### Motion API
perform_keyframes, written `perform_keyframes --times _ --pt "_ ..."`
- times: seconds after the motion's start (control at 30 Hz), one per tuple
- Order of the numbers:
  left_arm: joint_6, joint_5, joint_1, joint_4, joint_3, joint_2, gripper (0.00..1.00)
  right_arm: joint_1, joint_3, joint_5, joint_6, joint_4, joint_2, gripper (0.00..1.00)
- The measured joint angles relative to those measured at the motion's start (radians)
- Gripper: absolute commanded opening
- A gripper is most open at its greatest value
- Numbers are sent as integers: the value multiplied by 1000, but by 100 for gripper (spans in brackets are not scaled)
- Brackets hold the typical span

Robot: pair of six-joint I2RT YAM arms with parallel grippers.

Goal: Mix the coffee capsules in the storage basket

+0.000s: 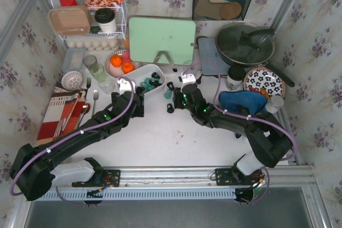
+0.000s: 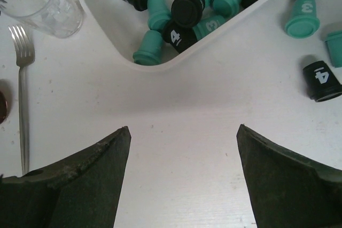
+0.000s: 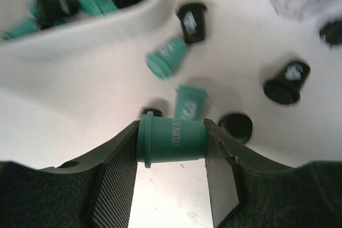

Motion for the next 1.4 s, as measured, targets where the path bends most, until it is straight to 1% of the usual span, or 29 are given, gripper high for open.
perform_keyframes --times 0.1,0.17,0.33,0.37,0.4,0.43,0.5,0.63,0.77,0.87,0.97,1.03,1.13,1.23,1.4 --pt "8 0 0 -2 -16 -14 83 0 73 -34 -14 0 -13 31" --pt "16 0 0 -2 -24 -23 83 0 144 -59 -19 6 17 31" --pt "26 1 0 2 -53 -51 85 0 372 -110 -55 7 205 31" --pt "26 3 0 3 -57 -57 91 0 430 -119 -64 4 256 31" --pt "26 3 0 3 -61 -62 99 0 488 -128 -71 3 308 32" --pt "26 3 0 0 -64 -67 99 0 541 -130 -74 2 357 33" --pt "21 2 7 -15 -64 -78 99 0 644 -130 -81 -7 456 38" --pt "0 5 29 -34 -73 -134 99 -2 785 -127 -88 -58 604 49" --pt "-11 21 35 -31 -113 -197 99 -2 856 -126 -84 -108 684 64" --pt "-10 47 37 -11 -143 -216 99 -3 871 -126 -72 -146 691 72" --pt "-10 94 38 9 -151 -208 99 -7 856 -123 -72 -172 658 78" --pt "-6 134 38 30 -150 -190 99 -8 834 -120 -73 -181 614 78" --pt "-6 190 38 50 -142 -151 93 -10 787 -99 -80 -186 534 78" --pt "-6 253 36 85 -123 -93 90 -9 680 -72 -96 -188 422 77" --pt "-12 339 12 136 -56 41 86 -9 429 -31 -101 -174 207 77"
